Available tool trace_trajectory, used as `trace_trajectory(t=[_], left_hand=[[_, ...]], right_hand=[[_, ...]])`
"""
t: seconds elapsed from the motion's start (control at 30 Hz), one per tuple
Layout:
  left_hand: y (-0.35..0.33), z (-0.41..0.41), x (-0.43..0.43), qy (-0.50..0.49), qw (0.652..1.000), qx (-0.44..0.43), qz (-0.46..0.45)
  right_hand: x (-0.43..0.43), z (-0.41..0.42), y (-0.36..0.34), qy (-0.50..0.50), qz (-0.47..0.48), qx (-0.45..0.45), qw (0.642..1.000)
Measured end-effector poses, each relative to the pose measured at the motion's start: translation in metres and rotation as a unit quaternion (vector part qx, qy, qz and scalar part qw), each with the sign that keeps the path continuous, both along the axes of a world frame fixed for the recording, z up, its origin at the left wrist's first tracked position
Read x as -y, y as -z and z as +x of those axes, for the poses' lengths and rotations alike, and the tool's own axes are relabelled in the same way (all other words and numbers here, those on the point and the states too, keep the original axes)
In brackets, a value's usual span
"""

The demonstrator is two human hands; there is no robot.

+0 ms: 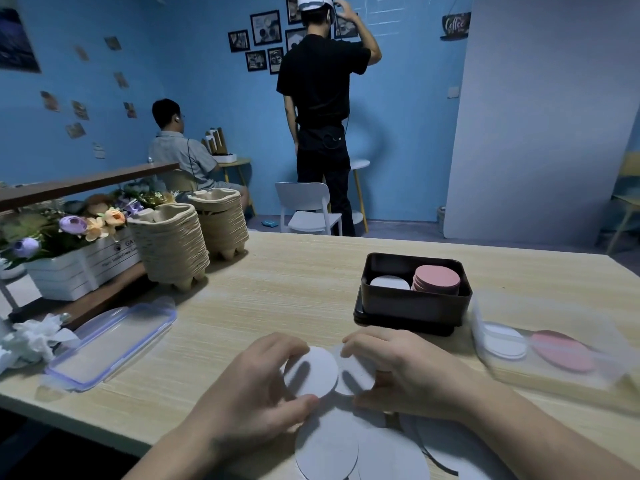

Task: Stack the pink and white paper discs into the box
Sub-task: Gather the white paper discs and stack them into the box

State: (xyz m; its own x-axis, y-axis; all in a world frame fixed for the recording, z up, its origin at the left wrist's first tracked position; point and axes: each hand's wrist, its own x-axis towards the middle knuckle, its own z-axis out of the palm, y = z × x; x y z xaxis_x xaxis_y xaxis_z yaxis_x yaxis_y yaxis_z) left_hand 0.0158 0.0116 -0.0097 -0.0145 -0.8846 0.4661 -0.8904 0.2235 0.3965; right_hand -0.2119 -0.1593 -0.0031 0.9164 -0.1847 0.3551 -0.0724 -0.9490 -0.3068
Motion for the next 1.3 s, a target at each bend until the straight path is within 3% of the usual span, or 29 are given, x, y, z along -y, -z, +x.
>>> trace_trajectory(t=[0.47, 0.77, 1.3], left_hand=[[-0.001, -0.027, 0.029, 0.021, 0.997, 0.06, -0.038], [0.004, -0.013, 0.024, 0.032, 0.997, 0.03, -0.059], [0.009, -0.011, 0.034, 0.066, 0.993, 0.075, -0.068]], right_hand=[[-0.005, -0.002, -0.004, -0.014, 0.017, 0.027, 0.999], [-0.005, -0.004, -0.009, -0.009, -0.001, 0.059, 0.998], [-0.002, -0.002, -0.003, -0.006, 0.004, 0.02, 1.0]])
